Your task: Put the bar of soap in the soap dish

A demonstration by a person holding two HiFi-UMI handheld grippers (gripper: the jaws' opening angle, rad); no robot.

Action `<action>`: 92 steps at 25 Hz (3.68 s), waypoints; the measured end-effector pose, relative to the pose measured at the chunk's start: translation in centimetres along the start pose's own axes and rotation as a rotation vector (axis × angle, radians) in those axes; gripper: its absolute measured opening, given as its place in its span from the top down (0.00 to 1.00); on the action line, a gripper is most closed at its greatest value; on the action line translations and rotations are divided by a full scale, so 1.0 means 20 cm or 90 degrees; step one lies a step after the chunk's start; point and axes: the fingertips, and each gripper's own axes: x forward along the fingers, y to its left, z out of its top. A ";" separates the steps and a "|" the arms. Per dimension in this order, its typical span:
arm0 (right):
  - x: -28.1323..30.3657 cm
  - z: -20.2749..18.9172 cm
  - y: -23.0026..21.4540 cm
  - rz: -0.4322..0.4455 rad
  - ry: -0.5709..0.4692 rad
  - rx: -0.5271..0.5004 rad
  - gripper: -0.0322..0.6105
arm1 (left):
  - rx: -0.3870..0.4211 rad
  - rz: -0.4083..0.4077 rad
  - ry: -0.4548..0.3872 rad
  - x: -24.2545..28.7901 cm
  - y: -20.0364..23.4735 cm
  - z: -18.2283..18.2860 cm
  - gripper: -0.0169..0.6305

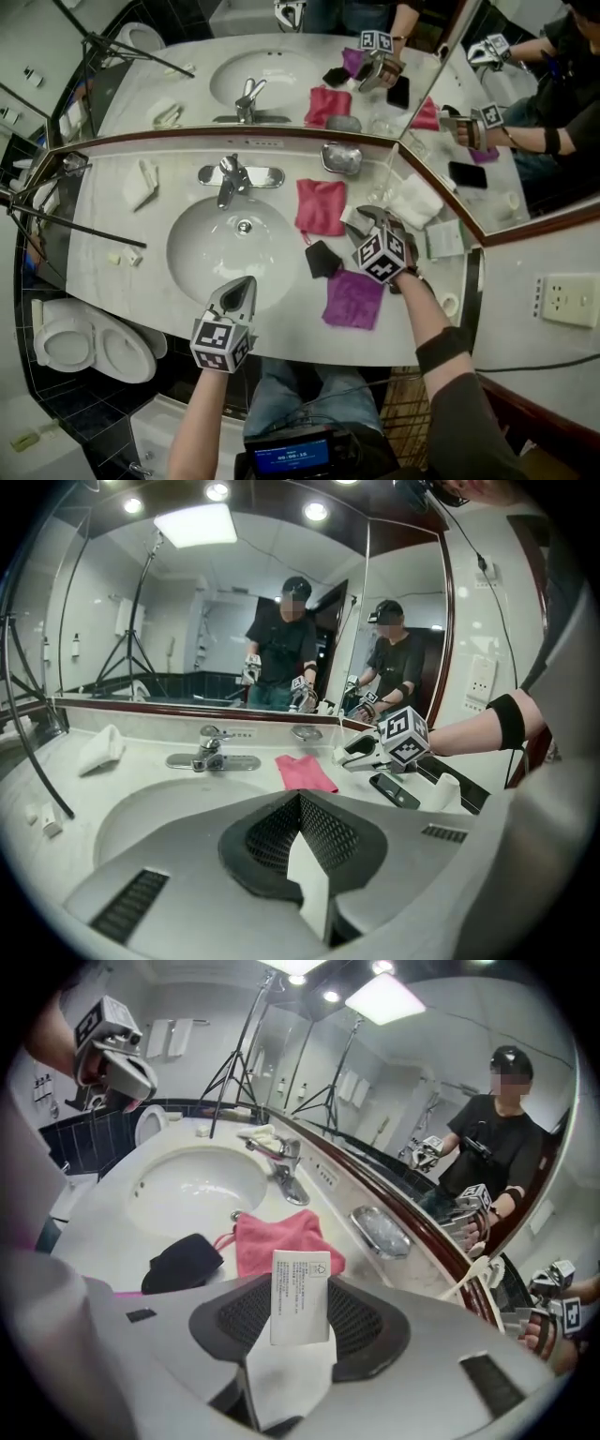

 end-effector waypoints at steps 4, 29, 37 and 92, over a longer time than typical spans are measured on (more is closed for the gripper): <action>0.00 0.13 -0.15 -0.074 -0.057 0.096 0.63 | 0.014 -0.003 -0.019 0.07 0.03 0.07 0.97; 0.16 0.49 -0.74 -0.403 -0.226 0.490 0.62 | 0.104 -0.070 -0.052 0.52 0.15 0.39 0.97; 0.24 0.41 -0.74 -0.415 -0.186 0.498 0.62 | 0.103 -0.068 -0.054 0.51 0.20 0.39 0.97; -1.24 -0.08 0.25 -0.321 -0.152 0.501 0.92 | 0.108 -0.030 -0.105 -0.38 0.14 0.34 0.97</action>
